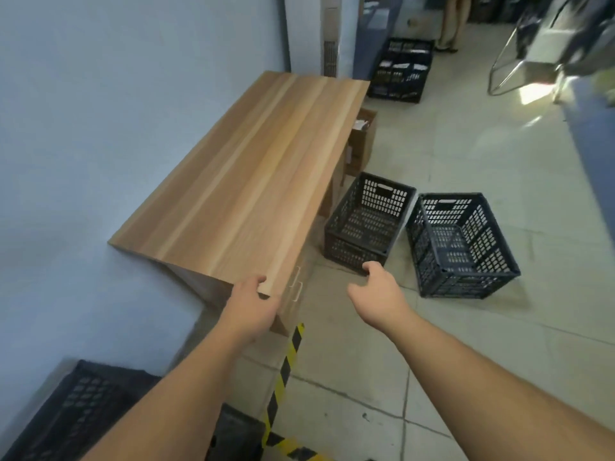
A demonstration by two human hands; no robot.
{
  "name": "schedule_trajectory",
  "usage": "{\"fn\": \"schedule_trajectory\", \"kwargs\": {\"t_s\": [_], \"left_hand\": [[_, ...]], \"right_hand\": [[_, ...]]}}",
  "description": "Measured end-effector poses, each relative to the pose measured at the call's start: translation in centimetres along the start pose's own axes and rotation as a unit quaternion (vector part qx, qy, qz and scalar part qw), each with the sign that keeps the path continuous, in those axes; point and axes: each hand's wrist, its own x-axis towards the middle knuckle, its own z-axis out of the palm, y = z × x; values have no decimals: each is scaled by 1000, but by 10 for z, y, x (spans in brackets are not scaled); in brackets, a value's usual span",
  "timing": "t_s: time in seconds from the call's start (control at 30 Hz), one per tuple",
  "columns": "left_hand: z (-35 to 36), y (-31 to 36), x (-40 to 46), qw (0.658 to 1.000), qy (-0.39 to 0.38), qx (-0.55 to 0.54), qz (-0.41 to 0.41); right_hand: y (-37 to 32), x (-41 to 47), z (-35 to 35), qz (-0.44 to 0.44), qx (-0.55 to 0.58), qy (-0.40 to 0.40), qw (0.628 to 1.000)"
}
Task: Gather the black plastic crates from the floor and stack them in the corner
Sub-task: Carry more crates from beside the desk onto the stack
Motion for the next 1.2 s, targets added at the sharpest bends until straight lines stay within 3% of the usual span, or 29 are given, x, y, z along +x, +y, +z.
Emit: {"fn": "schedule_trajectory", "kwargs": {"t_s": [0.3,0.77,1.2], "left_hand": [[89,121,34,994,-74,62,52],[172,277,177,976,-164,95,104],[278,427,237,974,-179,98,95]], "right_hand": [[75,44,-106,77,34,67,994],[133,170,-225,198,96,144,965],[216,257,-353,228,123,162,952]]}}
